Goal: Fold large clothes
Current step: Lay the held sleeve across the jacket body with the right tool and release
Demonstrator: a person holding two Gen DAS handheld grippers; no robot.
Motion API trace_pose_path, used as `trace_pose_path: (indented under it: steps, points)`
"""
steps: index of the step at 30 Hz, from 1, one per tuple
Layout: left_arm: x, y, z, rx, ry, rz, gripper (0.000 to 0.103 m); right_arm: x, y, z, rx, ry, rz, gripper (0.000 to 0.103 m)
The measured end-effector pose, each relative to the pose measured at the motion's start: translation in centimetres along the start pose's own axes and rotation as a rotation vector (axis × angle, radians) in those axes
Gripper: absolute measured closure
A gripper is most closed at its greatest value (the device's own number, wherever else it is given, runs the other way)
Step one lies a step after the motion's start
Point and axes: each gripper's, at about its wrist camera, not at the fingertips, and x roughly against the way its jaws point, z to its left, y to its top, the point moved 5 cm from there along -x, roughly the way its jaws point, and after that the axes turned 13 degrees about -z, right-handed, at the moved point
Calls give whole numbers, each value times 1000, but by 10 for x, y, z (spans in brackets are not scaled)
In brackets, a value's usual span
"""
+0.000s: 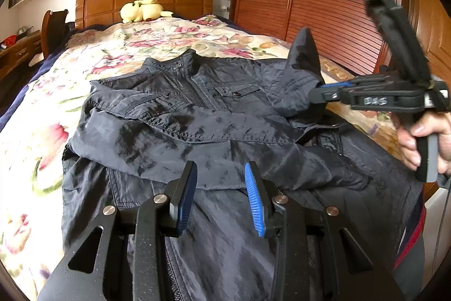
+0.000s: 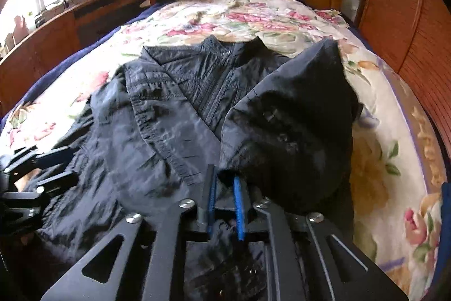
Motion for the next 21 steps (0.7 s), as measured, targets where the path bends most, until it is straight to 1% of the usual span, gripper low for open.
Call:
trace_pose_path:
  steps: [1,2,3,4,5,7,9,13,18,21]
  points:
    - [0,0,0,0,0,0,67,8,2,0,2,-2,-13,76]
    - [-1,-1,0,-2,0,2,67,16,3,0,7,-5,-24,65]
    - [-2,-1,-1,-4,1,4,67,25,5,1,17,-9,-41,59]
    - [-2,-1,-1,-5,1,4,67,32,6,2,30,-14,-59,51]
    - [-2,-2,-1,-5,1,4,67,35,4,4,43,-20,-69,45]
    - [-3,-2,-2,-6,2,6,67,40,4,2,67,-54,-87,39]
    - [-3,-3,-3,-8,3,7,67,34,0,0,77,-79,-90,37]
    - [-3,-3,-3,-7,2,8,67,18,-15,-14,82,-124,-40,36]
    - [-4,-5,-1,-7,2,13,67,-28,-35,-33,47,-155,73,36]
    - [-4,-6,-1,-7,0,16,67,-53,-42,-42,37,-185,119,36]
